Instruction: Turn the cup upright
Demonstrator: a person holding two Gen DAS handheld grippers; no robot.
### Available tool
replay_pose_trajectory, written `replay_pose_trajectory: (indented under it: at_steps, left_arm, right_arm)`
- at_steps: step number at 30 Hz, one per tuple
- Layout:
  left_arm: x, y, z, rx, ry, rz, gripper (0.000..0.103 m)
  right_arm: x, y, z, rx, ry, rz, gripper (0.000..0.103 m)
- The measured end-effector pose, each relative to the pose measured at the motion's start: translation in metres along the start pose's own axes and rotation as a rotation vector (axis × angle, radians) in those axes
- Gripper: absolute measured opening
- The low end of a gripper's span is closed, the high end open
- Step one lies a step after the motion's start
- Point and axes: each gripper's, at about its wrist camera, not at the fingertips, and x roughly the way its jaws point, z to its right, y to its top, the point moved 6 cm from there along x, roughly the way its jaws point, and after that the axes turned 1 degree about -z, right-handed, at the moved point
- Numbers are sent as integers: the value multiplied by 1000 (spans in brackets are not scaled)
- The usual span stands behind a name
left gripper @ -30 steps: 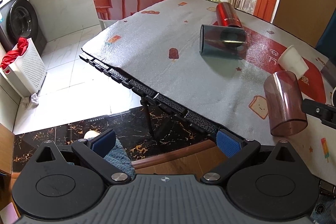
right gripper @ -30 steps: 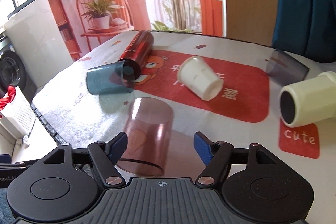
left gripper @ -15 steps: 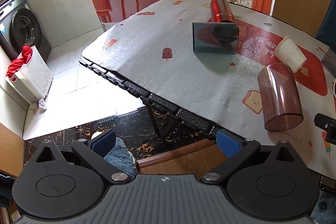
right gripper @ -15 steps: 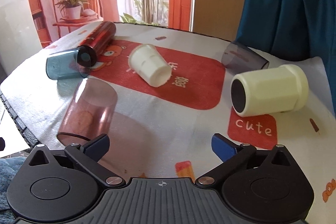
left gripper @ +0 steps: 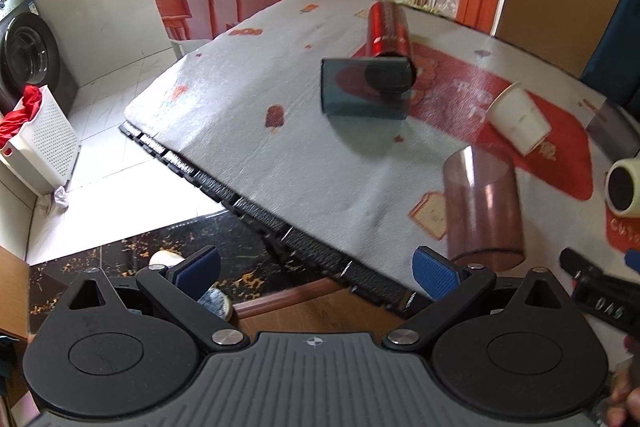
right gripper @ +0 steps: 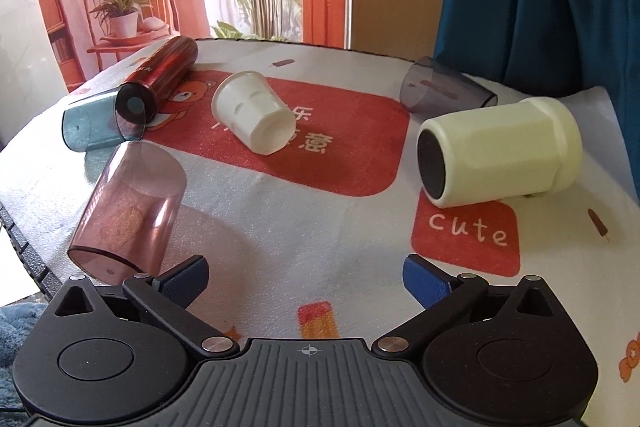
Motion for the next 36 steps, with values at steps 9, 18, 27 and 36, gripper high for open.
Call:
replay_pose_trajectory:
  at_steps: [9,18,27,36]
  left_arm:
    - [13,24,57,10,-138,-21,103]
    - [54,47,109,58,-183,-26,100]
    - [87,35,115,56,-186,-138,83]
    - [70,31,106,87,-210,-41,69]
  right_arm:
    - [-4,3,14,1,-25,63,102]
    - [-2,2,26,31,-36,58,103]
    - [1,1,27,34,-34,50,103]
    - [2,0,24,25,-32,44,103]
